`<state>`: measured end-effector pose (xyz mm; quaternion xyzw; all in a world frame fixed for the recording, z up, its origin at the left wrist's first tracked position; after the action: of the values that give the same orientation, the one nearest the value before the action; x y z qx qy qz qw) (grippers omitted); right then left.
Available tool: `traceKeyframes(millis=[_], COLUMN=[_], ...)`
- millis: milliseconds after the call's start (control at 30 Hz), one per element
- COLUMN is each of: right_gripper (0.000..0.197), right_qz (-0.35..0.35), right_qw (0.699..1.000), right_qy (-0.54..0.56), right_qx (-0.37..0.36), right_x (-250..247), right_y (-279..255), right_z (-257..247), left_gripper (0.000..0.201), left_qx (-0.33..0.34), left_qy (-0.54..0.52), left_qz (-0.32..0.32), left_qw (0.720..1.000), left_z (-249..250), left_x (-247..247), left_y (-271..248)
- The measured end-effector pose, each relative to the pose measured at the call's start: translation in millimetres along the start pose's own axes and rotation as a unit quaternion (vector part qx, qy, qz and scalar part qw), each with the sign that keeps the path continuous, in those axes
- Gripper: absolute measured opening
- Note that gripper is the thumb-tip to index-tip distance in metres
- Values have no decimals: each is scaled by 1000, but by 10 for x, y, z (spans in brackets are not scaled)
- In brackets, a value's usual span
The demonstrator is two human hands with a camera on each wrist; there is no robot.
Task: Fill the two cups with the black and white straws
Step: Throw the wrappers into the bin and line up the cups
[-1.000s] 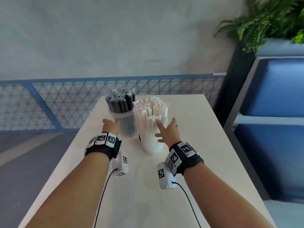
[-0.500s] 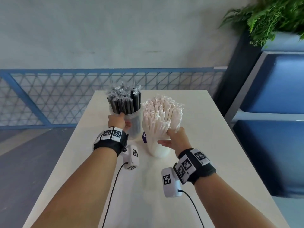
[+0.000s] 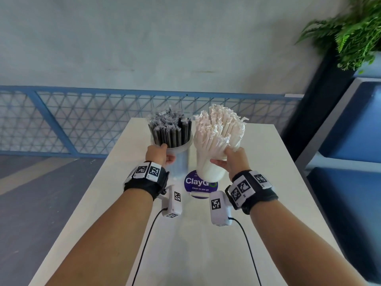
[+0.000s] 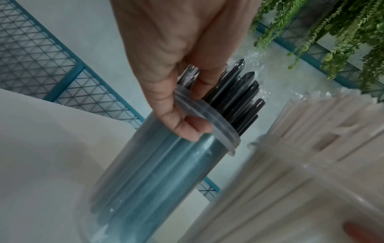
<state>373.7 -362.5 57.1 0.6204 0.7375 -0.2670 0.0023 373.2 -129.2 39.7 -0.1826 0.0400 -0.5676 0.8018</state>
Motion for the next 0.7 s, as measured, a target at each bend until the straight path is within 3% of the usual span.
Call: traceKeyframes(millis=[67, 100, 133, 200, 400, 500, 700], right_gripper=[66, 75, 80, 67, 59, 48, 55], right_qz=[41, 62, 67, 70, 76, 94, 68], right_qw=[994, 993, 978, 953, 919, 879, 868], right_qy=[-97, -96, -192, -290, -384, -466, -492], right_qx=[-11, -34, -45, -51, -49, -37, -15], right_x=[-83, -156, -167, -163, -154, -174, -131], right_y=[11, 75, 178, 343, 724, 913, 1132], right_z=[-172, -253, -311, -419, -537, -563, -498], left_gripper=[11, 11, 12, 12, 12, 18, 23], left_qx=[4, 7, 8, 9, -3, -18, -20], left_qy=[0, -1, -3, -9, -20, -24, -8], left_qz=[-2, -3, -2, 0, 2, 7, 7], left_qw=[1000, 1000, 1000, 1000, 1000, 1000, 1000], left_z=[60, 88, 114, 155, 175, 135, 70], left_x=[29, 44, 58, 85, 182, 195, 212], left_y=[77, 117, 162, 253, 556, 694, 836])
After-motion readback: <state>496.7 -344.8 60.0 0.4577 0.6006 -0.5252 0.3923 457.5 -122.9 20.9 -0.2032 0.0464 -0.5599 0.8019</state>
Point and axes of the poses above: each hand's wrist, its own y-axis towards the middle knuckle, its own x-axis out of the palm, z = x × y, the point moved 7 cm from there along y, towards the middle knuckle, and after that the axes turned 8 degrees about -z, right-handed, at the moved point
